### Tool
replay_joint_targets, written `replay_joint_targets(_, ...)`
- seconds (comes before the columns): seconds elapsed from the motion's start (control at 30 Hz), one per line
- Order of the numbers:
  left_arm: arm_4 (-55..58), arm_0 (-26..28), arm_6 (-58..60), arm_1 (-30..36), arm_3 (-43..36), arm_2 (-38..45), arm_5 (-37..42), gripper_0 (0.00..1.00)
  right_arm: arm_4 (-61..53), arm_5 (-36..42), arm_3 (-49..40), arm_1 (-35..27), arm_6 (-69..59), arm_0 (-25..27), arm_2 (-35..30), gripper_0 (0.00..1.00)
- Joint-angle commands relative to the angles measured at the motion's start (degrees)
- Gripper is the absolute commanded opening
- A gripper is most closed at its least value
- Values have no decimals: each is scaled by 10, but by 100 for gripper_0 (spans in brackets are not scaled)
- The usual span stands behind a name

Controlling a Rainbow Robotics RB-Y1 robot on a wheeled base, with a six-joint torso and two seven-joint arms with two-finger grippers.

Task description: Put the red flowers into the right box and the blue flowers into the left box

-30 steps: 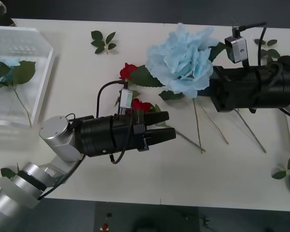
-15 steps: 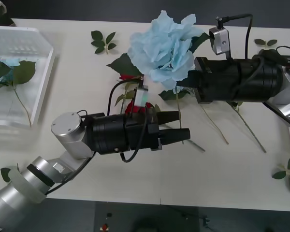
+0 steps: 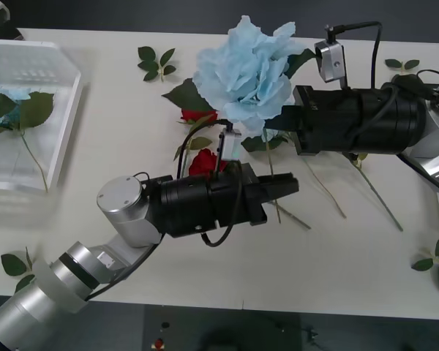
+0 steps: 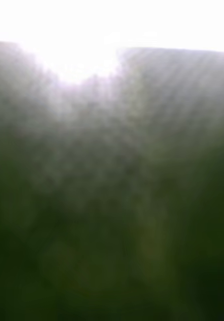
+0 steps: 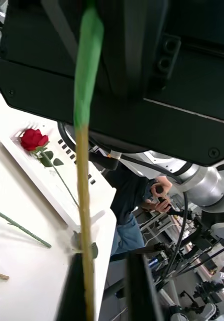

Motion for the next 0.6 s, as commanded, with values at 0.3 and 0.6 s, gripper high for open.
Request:
replay_joint_targets(0.3,36,-19,-3,9,-18,10,-23,0,-2,-4,-11,14,8,-17,7,3)
replay_joint_targets(0.6,65,7,-3,25,-18,59,-25,0,-2,-6,-10,15,8,-17,7,100)
